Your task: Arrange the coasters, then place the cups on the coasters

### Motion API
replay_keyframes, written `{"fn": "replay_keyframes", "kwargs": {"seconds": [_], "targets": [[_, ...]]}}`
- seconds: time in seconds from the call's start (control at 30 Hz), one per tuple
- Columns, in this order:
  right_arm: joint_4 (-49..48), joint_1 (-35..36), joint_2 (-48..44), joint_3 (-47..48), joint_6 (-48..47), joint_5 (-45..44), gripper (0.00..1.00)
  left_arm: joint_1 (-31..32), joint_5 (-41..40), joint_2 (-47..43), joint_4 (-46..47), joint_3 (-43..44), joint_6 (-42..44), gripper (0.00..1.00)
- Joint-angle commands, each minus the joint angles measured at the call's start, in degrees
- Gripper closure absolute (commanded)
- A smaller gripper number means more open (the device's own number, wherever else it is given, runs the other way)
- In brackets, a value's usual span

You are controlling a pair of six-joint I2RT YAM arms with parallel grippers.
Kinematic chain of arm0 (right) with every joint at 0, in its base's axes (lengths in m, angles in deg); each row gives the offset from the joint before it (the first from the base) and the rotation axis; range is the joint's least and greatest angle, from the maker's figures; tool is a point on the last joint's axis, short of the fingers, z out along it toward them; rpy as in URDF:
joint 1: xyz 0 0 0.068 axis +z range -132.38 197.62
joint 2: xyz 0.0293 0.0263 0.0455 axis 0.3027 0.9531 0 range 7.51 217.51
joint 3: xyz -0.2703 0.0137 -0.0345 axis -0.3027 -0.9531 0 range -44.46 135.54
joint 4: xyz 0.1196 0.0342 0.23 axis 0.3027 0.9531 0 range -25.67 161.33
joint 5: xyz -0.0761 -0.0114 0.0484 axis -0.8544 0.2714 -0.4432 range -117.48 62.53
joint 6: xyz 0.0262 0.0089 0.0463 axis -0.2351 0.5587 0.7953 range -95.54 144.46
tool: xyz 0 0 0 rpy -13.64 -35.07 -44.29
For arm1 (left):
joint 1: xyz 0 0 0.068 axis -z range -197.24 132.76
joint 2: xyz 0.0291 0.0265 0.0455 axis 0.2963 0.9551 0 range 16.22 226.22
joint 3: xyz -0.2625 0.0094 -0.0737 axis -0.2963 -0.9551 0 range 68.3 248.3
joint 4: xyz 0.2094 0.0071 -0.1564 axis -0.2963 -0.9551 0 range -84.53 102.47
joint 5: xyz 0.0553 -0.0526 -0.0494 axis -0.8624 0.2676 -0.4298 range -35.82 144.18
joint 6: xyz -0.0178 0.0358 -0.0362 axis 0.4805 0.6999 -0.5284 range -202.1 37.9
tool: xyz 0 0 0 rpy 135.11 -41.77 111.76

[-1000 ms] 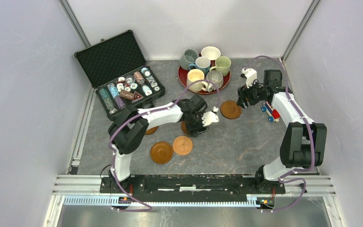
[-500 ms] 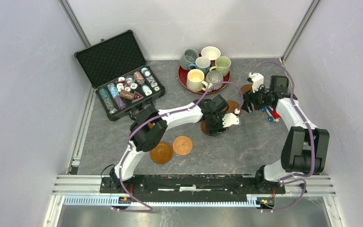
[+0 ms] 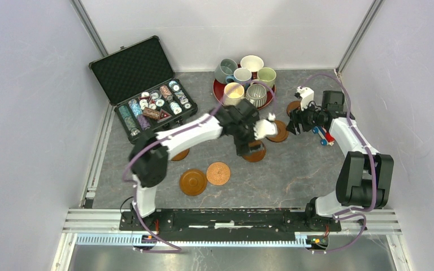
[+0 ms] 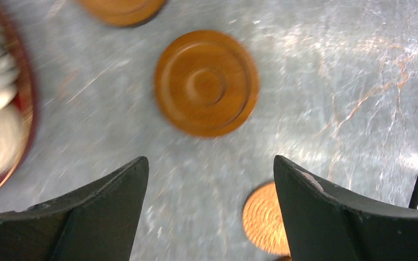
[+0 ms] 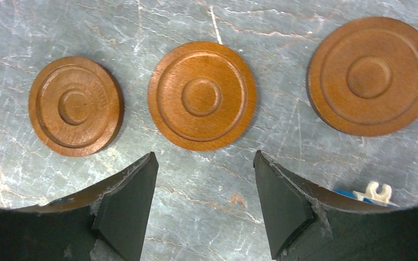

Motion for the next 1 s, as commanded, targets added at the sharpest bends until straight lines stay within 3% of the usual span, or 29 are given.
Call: {"fn": "replay_keyframes", "kwargs": {"seconds": [0.0, 0.17, 0.4, 0.53, 0.8, 0.97], "targets": [[-0.9, 3.62, -1.2, 0.16, -0.56, 2.5, 0.27, -10.35, 2.39, -12.09, -3.86, -10.2, -0.56, 0.09], [-1.16, 10.98, 0.68, 0.17, -2.3, 0.81, 0.27, -22.8, 3.98, -21.78, -2.54, -24.29, 1.94, 0.1], [-2.87, 17.74, 4.98, 2.2, -0.92, -0.2, 0.28, -26.31, 2.43, -29.57, 1.2, -39.04, 6.91, 0.11], [-4.41, 17.84, 6.49, 1.73, 0.36, 1.25, 0.28, -25.35, 5.16, -29.83, 2.04, -41.17, 5.71, 0.11], [-3.5, 17.89, 4.64, 0.34, 0.03, 1.49, 0.28, -23.77, -0.02, -28.4, 5.64, -42.16, 5.61, 0.12], [-4.44, 17.89, 3.2, -1.37, 0.9, 2.5, 0.28, -27.02, -2.25, -25.81, 4.21, -39.55, 4.78, 0.14]]}}
